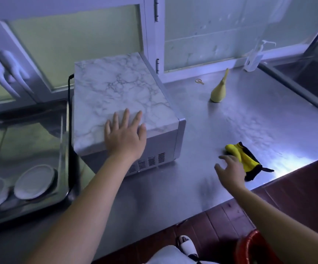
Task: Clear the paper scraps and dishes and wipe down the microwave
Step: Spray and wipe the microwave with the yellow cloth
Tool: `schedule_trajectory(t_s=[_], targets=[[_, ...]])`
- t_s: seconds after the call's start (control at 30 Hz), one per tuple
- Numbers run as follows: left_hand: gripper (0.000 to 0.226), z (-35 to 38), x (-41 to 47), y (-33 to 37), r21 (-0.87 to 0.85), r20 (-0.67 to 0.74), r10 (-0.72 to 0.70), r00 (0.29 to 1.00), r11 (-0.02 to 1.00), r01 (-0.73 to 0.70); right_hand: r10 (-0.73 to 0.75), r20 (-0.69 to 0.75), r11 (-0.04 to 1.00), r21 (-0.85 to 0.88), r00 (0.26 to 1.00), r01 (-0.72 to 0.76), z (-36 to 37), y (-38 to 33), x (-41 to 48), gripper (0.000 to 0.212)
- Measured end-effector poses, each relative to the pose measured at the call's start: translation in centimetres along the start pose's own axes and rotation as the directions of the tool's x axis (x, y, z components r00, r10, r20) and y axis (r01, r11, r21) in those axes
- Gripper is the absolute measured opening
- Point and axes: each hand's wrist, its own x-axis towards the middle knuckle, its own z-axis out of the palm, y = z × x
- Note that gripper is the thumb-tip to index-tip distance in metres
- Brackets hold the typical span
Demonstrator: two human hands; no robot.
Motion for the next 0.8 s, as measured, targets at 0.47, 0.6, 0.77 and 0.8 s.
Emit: schedule_trajectory(t_s=[0.47, 0.6, 0.77, 0.8], targets=[[0.057, 0.7, -0.5, 1.8, -0.052, -0.159, -0.135, 0.978, 0.99, 0.128, 0.37, 0.293, 0.915, 0.047, 0.882, -0.4, -3.1, 10.2, 15.2, 0.054], [0.049, 0.6, -2.4, 4.4, -0.279, -0.266, -0.21, 0.941, 0.951, 0.134, 0.386, 0.343, 0.827, 0.282, 0.856, -0.486, -2.6, 9.8, 15.0, 0.053], [0.021, 2.1, -7.4, 9.7, -0.667, -0.215, -0.096, 0.972, 0.741, -0.074, 0.091, 0.409, 0.786, 0.53, 0.908, -0.318, -4.7, 5.4, 11.1, 0.041], [0.021, 2.4, -8.0, 11.0, -0.754, -0.042, -0.095, 0.995, 0.656, 0.031, 0.01, 0.43, 0.779, 0.563, 0.903, -0.277, -5.5, 4.1, 10.0, 0.035]])
